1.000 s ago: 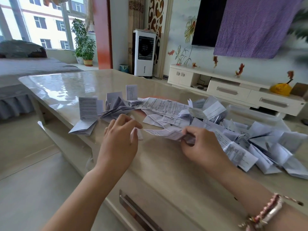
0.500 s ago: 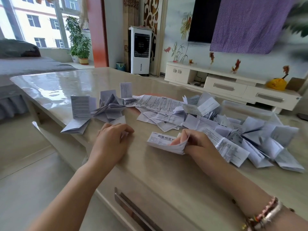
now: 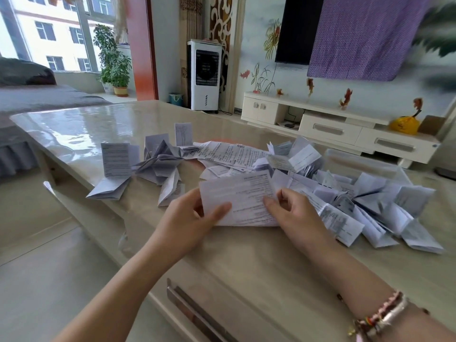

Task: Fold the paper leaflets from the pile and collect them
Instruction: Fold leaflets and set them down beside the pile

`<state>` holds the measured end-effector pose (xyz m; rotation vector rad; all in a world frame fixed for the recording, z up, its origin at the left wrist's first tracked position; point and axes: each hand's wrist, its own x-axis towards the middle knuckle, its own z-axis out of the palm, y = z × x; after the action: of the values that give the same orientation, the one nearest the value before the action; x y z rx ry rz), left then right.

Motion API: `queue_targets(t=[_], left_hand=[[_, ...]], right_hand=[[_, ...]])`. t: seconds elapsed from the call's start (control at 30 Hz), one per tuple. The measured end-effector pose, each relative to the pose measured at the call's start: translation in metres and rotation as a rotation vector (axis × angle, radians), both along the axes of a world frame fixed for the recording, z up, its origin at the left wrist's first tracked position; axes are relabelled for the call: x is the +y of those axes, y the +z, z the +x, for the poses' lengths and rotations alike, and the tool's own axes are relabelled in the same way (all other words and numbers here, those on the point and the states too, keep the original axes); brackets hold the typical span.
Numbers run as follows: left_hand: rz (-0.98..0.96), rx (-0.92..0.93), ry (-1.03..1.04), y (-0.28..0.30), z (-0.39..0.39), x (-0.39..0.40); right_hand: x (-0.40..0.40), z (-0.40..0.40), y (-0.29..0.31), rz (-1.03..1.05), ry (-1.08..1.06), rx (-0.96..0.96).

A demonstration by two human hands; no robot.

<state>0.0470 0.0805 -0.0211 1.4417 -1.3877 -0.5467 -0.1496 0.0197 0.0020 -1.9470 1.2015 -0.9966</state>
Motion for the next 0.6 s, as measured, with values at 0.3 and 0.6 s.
queue_targets(t=[0.3,0.6], left_hand=[[0.071,-0.183,0.14,0.005,0.011,0.001],[0.065,-0.372,0.119,-0.003,0.002,0.003]], right_hand=[[-0.006,0.005,-0.006,0.007,-0.004,0.299],[0.01,0.004,-0.007,-0.348,0.238,0.389]])
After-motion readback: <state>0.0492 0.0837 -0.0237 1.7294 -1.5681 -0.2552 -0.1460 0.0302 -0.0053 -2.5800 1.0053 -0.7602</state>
